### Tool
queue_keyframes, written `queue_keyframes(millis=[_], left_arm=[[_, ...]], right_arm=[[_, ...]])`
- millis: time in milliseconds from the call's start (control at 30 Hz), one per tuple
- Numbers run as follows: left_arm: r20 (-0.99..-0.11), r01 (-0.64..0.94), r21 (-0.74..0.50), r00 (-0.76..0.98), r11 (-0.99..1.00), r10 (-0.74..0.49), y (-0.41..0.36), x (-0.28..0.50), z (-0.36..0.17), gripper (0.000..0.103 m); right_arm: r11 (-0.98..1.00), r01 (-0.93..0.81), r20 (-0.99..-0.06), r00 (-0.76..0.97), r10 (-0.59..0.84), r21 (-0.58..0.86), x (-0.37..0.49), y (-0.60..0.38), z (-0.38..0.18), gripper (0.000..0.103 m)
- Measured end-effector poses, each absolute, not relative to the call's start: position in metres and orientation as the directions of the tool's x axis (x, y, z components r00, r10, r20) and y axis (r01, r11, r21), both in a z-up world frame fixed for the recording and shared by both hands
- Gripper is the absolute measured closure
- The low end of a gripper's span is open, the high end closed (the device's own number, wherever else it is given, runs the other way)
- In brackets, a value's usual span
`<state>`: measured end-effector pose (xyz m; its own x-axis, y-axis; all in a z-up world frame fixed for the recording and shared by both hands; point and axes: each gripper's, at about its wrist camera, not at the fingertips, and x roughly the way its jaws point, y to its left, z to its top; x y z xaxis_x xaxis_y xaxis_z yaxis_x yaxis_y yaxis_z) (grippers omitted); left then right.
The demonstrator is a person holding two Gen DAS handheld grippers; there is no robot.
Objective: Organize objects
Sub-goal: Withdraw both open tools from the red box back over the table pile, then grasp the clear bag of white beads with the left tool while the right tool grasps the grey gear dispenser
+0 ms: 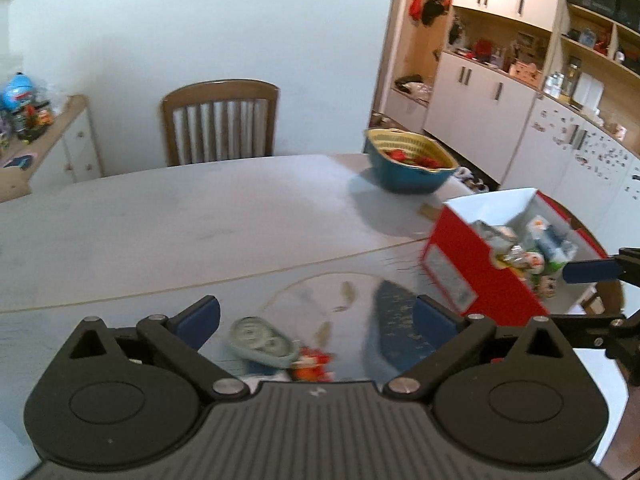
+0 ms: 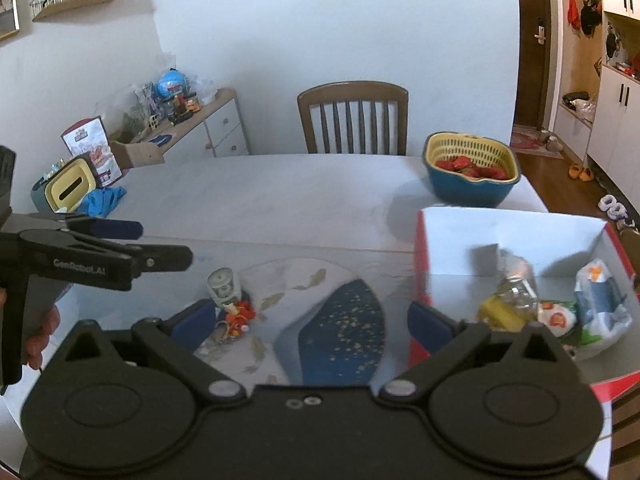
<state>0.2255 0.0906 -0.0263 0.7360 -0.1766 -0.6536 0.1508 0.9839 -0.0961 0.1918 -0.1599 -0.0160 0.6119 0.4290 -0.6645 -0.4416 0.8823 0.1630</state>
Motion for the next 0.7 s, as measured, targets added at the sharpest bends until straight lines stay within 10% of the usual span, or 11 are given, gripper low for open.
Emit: queue_keyframes(millis=[700], left_arm=[[-0.712, 0.239, -0.063, 0.670, 0.969, -0.211, 0.129, 0.215, -0.102, 0.000]], right_arm=[[0.876, -0.442, -0.748, 0.512, 0.423, 0.193, 0.225, -0.083, -0.069, 0.001]])
